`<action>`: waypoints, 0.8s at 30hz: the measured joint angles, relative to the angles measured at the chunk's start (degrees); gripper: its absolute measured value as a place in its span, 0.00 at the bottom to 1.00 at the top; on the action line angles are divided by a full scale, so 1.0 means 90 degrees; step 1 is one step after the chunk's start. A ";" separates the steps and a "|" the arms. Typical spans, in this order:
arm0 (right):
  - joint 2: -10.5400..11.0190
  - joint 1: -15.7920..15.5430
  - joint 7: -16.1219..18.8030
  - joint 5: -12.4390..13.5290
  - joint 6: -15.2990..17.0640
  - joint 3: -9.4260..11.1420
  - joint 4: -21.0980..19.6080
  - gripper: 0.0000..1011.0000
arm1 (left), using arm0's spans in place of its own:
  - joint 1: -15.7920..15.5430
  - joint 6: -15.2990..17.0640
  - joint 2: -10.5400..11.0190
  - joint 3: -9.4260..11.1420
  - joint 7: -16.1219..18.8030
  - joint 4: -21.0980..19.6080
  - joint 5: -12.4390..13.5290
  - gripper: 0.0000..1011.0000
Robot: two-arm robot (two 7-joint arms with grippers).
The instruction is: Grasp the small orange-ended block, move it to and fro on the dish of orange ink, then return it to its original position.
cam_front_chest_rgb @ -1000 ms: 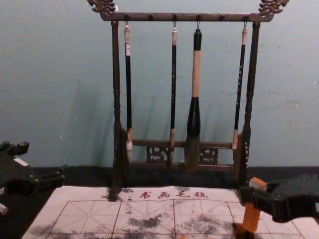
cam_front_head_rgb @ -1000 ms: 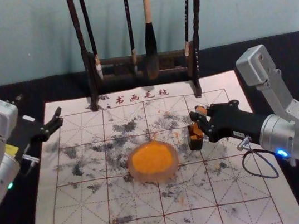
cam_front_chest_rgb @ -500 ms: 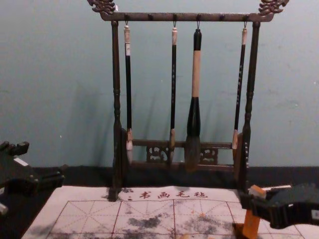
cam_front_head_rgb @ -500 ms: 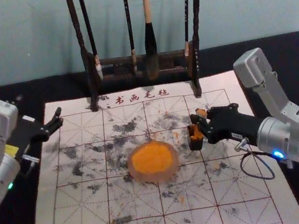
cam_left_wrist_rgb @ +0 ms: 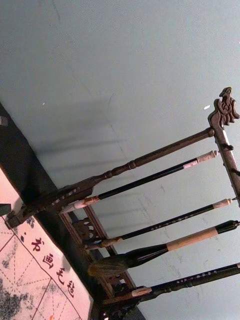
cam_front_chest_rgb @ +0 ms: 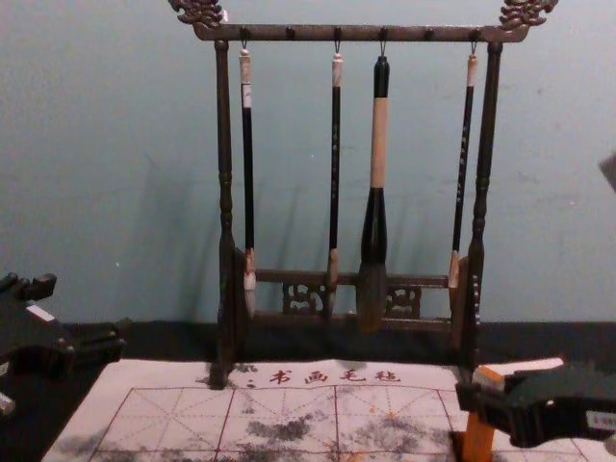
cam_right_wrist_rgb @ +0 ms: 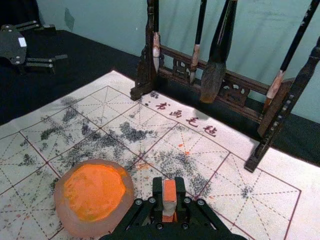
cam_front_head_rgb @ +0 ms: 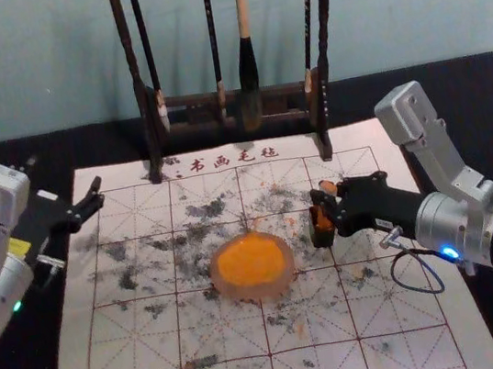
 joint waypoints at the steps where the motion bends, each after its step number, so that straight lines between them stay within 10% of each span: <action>1: -0.0013 0.0025 0.0020 -0.0022 0.0002 -0.0015 0.0036 0.10 | 0.0000 0.0000 0.0000 0.0000 0.0000 0.0000 0.0000 0.99; 24: -0.0095 0.0428 0.0300 -0.0375 0.0099 -0.0271 0.0505 0.10 | 0.0000 0.0000 0.0000 0.0000 0.0000 0.0000 0.0000 0.99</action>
